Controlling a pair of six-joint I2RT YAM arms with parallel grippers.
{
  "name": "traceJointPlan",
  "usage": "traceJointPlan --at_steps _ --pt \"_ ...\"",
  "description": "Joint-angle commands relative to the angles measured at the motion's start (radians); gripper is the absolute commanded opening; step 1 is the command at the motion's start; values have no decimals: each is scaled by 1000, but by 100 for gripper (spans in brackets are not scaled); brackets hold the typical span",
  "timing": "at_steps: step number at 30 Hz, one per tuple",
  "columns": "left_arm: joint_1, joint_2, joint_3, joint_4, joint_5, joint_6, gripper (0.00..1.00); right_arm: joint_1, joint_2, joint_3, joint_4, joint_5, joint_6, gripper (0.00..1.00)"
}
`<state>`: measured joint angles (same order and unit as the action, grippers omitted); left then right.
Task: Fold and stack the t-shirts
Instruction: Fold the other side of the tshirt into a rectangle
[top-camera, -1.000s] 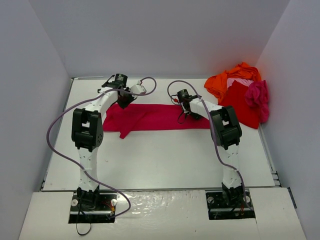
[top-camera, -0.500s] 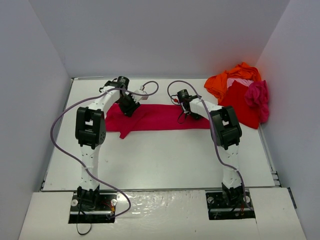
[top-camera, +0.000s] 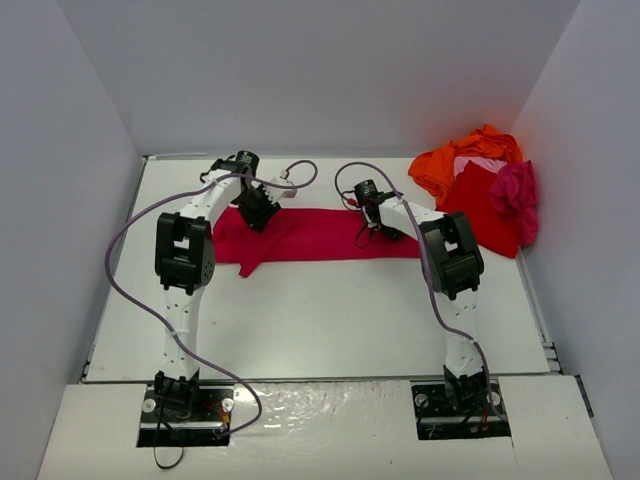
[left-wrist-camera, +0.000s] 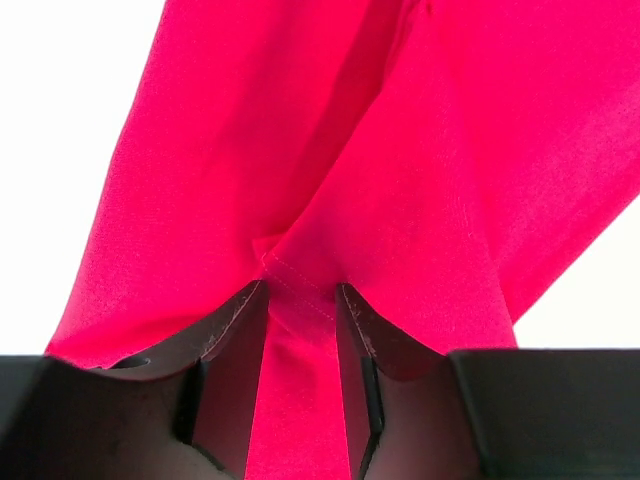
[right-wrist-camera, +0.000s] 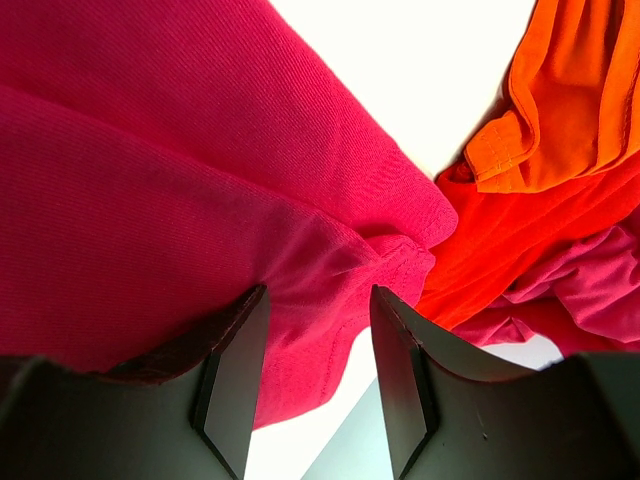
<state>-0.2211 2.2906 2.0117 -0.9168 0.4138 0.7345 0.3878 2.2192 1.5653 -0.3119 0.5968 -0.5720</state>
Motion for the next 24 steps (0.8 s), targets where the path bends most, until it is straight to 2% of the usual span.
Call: traceJointPlan --at_steps 1,2,3,15,16,17,18,19,20,24 --pt "15 -56 13 -2 0 21 16 6 -52 -10 -18 -6 20 43" --pt "16 -55 15 -1 0 21 5 7 -52 -7 -17 -6 21 43" --pt "18 -51 18 -2 0 21 0 9 -53 -5 -17 -6 21 43" --pt "21 -38 62 -27 -9 28 0 6 -55 -18 -15 0 21 43" --pt "22 -34 73 -43 -10 29 6 5 -55 -19 -15 0 21 43" --pt "22 -26 82 -53 -9 29 23 6 -55 -21 -15 0 21 43" --pt "22 -26 89 -54 -9 29 27 6 -55 -21 -15 0 21 43" --pt "24 -22 96 -66 -9 27 51 5 -57 -24 -14 -1 21 43" --pt "27 -16 103 -72 -6 26 54 5 -58 -25 -15 -1 21 42" --pt "31 22 152 -132 41 36 55 5 -59 -29 -13 -3 20 43"
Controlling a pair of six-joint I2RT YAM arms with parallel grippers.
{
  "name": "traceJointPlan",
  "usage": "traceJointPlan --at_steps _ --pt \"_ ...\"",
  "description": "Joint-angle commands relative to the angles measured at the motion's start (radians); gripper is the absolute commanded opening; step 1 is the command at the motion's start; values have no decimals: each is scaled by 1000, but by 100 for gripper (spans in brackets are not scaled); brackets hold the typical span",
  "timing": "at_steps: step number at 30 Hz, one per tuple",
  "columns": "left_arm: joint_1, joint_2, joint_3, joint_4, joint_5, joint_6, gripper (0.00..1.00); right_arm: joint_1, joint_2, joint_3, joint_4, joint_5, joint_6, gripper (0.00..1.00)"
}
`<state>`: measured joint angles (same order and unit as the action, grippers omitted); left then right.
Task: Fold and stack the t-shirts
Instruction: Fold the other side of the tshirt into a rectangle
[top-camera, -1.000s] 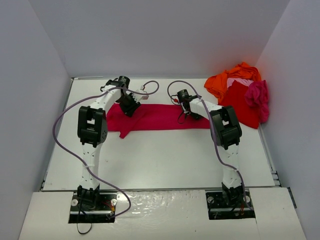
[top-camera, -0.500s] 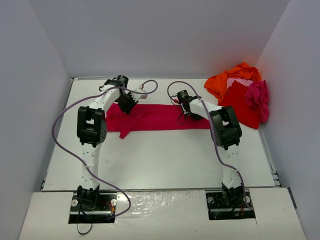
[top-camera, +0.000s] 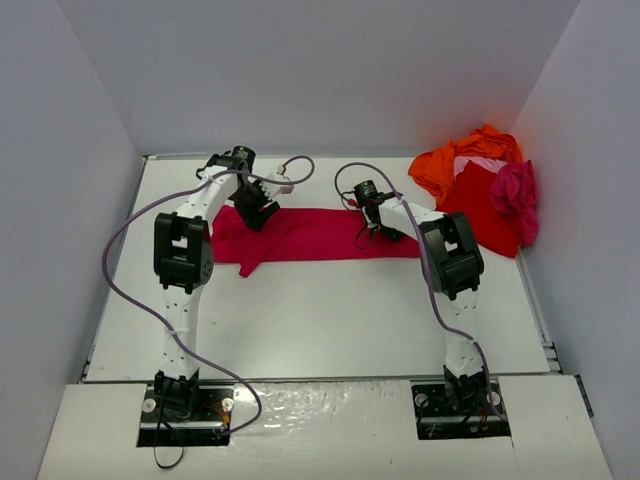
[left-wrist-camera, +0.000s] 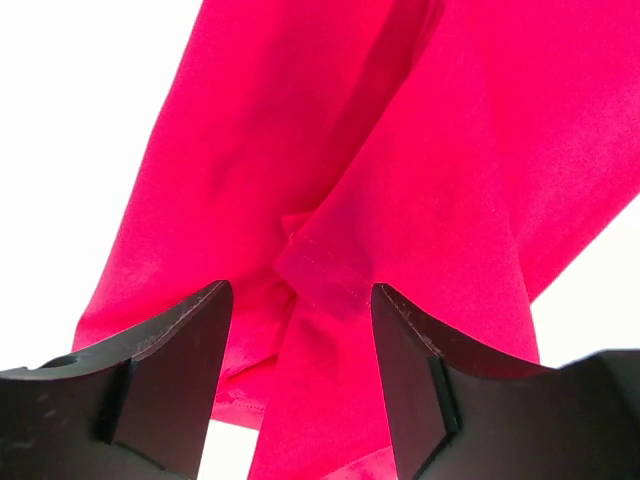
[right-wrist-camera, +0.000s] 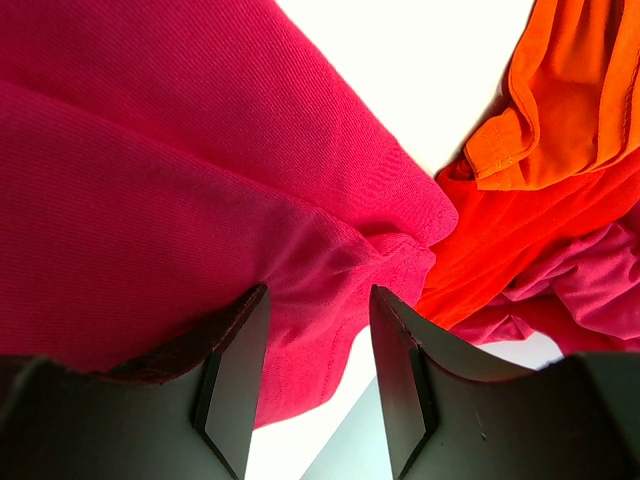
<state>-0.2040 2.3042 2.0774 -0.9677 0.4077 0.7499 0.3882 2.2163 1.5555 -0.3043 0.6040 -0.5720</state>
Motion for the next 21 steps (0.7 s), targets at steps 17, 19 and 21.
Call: traceJointPlan --at_steps 17,19,21 --pt "14 91 183 -192 92 45 1 4 -50 -21 -19 -8 20 43" --pt "14 79 179 -186 80 50 3 5 -48 -22 -19 -8 20 43" --pt "15 68 173 -180 74 53 12 5 -48 -22 -19 -8 21 43"
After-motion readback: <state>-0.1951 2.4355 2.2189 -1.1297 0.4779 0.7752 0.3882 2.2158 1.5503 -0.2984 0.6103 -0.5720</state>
